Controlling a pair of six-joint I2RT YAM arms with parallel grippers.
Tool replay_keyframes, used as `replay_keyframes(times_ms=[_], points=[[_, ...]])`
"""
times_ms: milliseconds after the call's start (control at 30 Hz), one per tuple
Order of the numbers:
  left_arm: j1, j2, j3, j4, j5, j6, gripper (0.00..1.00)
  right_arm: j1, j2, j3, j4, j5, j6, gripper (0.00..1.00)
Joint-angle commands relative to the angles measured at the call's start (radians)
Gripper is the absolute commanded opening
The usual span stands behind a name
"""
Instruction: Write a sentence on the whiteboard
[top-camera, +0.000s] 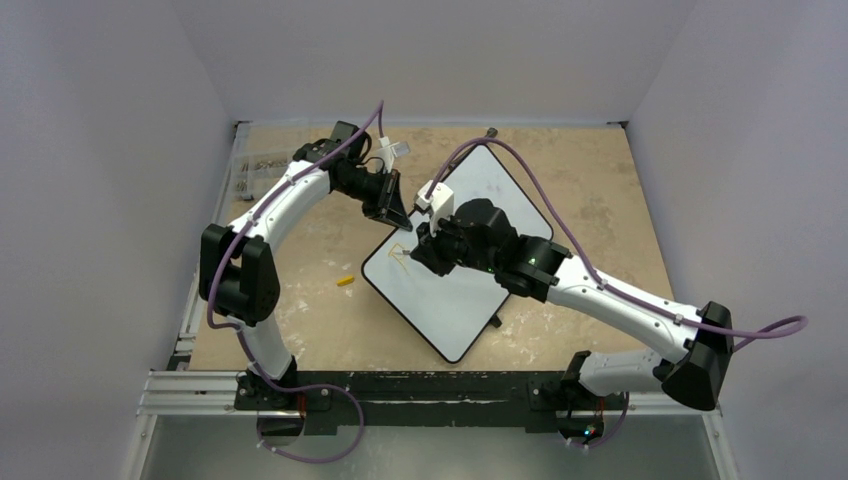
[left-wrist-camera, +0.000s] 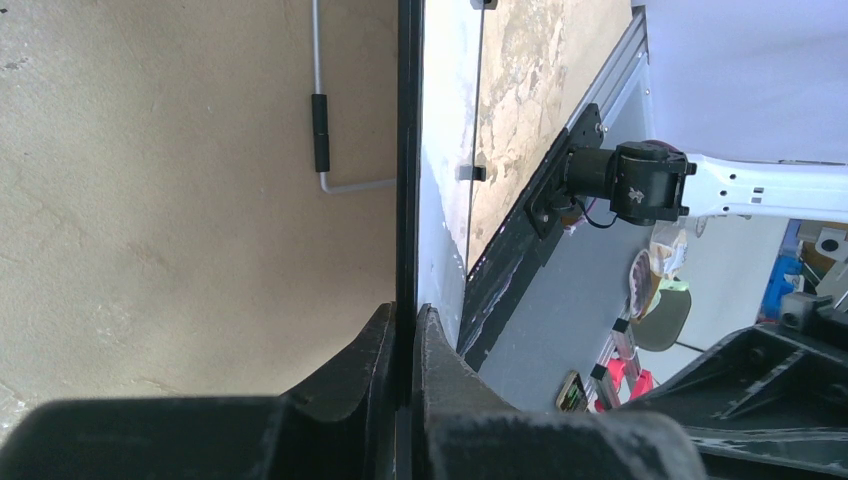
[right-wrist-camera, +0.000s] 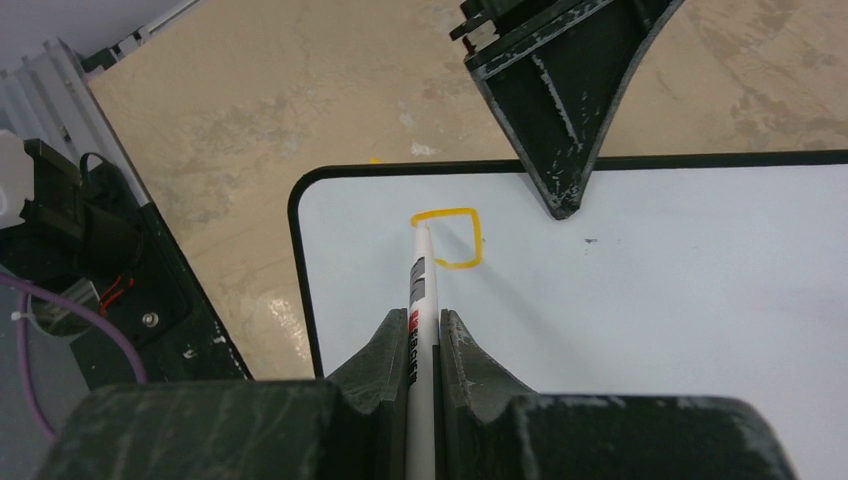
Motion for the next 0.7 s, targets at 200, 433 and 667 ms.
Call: replay_keyframes(times_ms=[200,433,667], points=[[-0.023,-0.027,-0.004,-0.007,-0.056,0.011,0.0,-0.051,-0.075,-0.038,0.014,0.16,0.05,0.0],[-0.024,-0.027,-0.004,-0.006,-0.056,0.01,0.0,-0.059,-0.057,-0.043,0.021,0.136,0.05,0.0],[-0.025,-0.028,-0.006,-0.007,-0.056,0.012,0.0,-0.06,-0.013,-0.018,0.031,0.117,0.043,0.0]])
